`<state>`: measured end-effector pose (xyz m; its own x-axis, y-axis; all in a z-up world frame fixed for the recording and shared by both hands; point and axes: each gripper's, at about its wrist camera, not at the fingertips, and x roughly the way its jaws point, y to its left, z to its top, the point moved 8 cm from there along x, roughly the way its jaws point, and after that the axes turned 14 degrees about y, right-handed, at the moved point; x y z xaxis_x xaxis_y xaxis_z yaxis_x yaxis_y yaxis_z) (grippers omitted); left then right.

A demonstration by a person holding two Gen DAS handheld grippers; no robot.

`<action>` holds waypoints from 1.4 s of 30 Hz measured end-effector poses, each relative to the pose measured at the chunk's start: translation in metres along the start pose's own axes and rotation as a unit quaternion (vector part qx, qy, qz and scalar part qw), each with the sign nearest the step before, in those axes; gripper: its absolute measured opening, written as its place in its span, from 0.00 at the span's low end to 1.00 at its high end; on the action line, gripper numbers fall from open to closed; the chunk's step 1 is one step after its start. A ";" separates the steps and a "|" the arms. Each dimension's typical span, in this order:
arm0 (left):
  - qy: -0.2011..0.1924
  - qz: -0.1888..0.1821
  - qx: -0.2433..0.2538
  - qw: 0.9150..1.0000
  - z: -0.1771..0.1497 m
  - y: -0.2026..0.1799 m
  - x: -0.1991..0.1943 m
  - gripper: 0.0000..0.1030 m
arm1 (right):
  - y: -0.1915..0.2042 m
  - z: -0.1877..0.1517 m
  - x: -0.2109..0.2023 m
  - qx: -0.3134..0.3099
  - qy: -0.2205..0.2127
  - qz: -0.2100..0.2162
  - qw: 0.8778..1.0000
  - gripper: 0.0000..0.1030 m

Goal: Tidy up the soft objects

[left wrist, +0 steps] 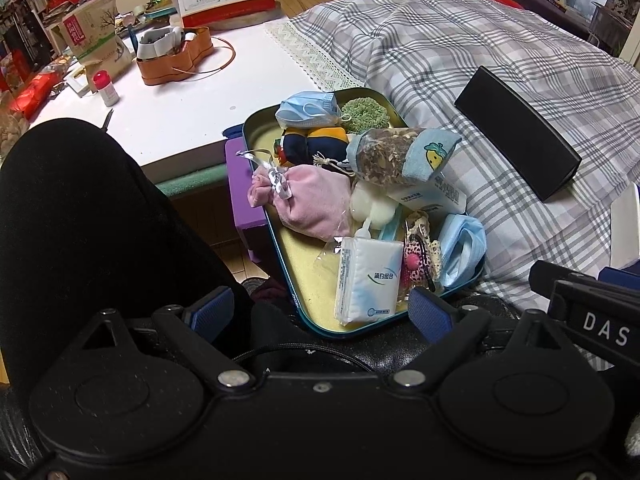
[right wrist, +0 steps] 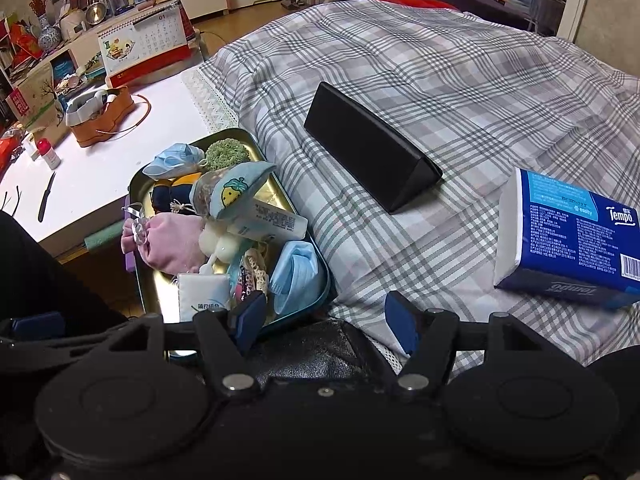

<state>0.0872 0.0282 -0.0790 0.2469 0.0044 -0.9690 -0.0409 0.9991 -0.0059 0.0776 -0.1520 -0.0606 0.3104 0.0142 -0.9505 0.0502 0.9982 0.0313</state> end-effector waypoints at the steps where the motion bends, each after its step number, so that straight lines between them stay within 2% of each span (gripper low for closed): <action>1: 0.000 0.001 0.001 1.000 0.000 0.000 0.000 0.88 | 0.000 0.000 0.000 0.000 0.000 -0.001 1.000 0.63; 42: 0.006 0.000 -0.005 1.000 -0.004 -0.001 0.003 0.88 | -0.001 -0.003 0.003 0.001 0.003 -0.004 1.000 0.63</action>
<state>0.0843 0.0272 -0.0823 0.2351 0.0041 -0.9720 -0.0504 0.9987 -0.0079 0.0752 -0.1528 -0.0645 0.3050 0.0059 -0.9523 0.0554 0.9982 0.0239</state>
